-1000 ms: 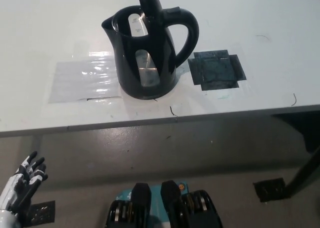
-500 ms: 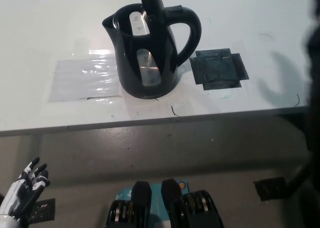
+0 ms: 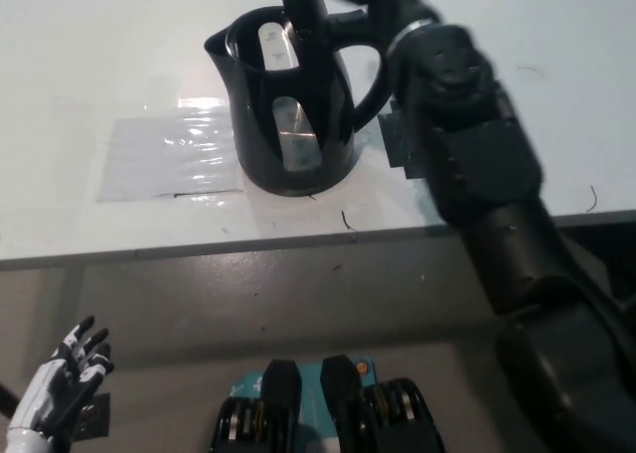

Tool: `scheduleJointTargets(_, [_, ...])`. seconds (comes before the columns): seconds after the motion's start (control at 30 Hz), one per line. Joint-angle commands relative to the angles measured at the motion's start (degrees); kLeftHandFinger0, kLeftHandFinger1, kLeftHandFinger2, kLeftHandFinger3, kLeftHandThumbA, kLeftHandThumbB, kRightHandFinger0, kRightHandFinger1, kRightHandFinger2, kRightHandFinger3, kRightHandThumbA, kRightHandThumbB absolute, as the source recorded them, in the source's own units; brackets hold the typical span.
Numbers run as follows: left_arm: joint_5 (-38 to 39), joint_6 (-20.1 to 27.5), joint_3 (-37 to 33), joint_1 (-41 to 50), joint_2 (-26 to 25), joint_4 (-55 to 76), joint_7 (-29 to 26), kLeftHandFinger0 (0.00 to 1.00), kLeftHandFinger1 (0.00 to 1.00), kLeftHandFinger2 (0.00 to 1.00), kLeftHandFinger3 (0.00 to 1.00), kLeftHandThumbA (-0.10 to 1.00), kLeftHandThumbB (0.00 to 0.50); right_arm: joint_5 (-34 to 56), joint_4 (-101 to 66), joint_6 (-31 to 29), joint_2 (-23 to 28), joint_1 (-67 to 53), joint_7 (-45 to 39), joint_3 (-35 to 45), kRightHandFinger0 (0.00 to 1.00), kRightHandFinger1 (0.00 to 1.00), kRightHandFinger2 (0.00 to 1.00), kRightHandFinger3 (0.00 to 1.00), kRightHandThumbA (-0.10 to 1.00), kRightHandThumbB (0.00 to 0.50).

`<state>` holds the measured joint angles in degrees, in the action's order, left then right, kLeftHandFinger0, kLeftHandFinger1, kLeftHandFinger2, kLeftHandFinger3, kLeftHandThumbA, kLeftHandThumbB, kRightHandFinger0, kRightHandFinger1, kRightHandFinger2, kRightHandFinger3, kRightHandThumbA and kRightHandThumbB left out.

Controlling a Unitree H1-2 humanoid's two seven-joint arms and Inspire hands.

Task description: The robot uses its right hand to push down on the lid of a kettle kept in the middle of the desk to close it

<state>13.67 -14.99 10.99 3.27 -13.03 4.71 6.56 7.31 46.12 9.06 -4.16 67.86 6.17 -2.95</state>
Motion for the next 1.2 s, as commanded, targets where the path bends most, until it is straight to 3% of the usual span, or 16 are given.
scheduleJointTargets(0.0, [1.4, 0.9, -1.2, 2.0, 0.1, 1.0, 2.6, 1.00, 1.00, 1.00, 1.00, 0.42, 0.000, -4.5, 11.7, -15.0, -3.5, 9.5, 5.1, -0.7, 0.97, 1.00, 1.00, 1.00, 0.51, 0.004])
scheduleJointTargets(0.47, [0.1, 0.8, -4.7, 7.2, 0.0, 1.1, 3.7, 1.00, 1.00, 1.00, 1.00, 0.41, 0.000, -4.2, 22.3, -18.2, -5.3, 8.3, 7.3, 1.3, 0.99, 1.00, 1.00, 1.00, 0.40, 0.017])
scheduleJointTargets(0.5, [-0.2, 0.9, -4.9, 7.1, -0.1, 1.0, 3.7, 1.00, 1.00, 1.00, 1.00, 0.41, 0.000, -4.4, 22.6, -17.3, -5.4, 9.4, 7.9, 1.4, 0.94, 1.00, 1.00, 1.00, 0.37, 0.017])
scheduleJointTargets(0.57, [-0.6, 1.0, -5.6, 7.7, -0.1, 0.8, 4.0, 1.00, 1.00, 1.00, 1.00, 0.41, 0.000, -4.8, 22.0, -16.6, -5.2, 8.8, 8.4, 1.4, 0.93, 1.00, 1.00, 1.00, 0.35, 0.015])
scheduleJointTargets(0.67, [-1.0, 0.6, -6.3, 8.2, 0.2, 1.1, 3.6, 1.00, 1.00, 1.00, 1.00, 0.42, 0.000, -7.1, 21.5, -14.3, -5.4, 10.3, 9.8, -0.3, 0.88, 0.94, 1.00, 1.00, 0.37, 0.057])
scheduleJointTargets(0.8, [-0.5, 0.9, -6.9, 8.5, 0.1, 1.0, 3.9, 1.00, 1.00, 1.00, 1.00, 0.42, 0.000, -7.0, 21.6, -13.8, -5.9, 11.5, 9.8, -0.1, 0.87, 0.93, 1.00, 1.00, 0.37, 0.072])
scheduleJointTargets(0.83, [-0.4, -0.4, -7.1, 8.9, 0.3, 1.8, 3.6, 1.00, 1.00, 1.00, 1.00, 0.39, 0.000, -6.8, 21.7, -12.8, -6.3, 12.2, 10.0, 0.2, 0.82, 0.89, 1.00, 1.00, 0.37, 0.085])
scheduleJointTargets(0.97, [-0.8, -0.1, -8.0, 9.3, 0.1, 2.1, 3.7, 1.00, 1.00, 1.00, 1.00, 0.34, 0.000, -7.3, 22.0, -11.8, -7.1, 13.2, 9.6, -0.1, 0.78, 0.87, 1.00, 1.00, 0.38, 0.069])
scheduleJointTargets(1.0, [-1.0, -0.3, -8.1, 9.3, 0.1, 2.1, 3.6, 1.00, 1.00, 1.00, 1.00, 0.39, 0.000, -7.3, 22.8, -11.7, -7.7, 14.1, 9.8, -0.1, 0.71, 0.78, 0.94, 1.00, 0.38, 0.067])
scheduleJointTargets(1.17, [-1.7, -0.2, -9.1, 9.9, 0.0, 3.0, 3.5, 1.00, 1.00, 1.00, 1.00, 0.40, 0.000, -7.6, 25.3, -12.6, -8.4, 15.1, 9.8, -0.1, 0.73, 0.81, 0.97, 1.00, 0.39, 0.070])
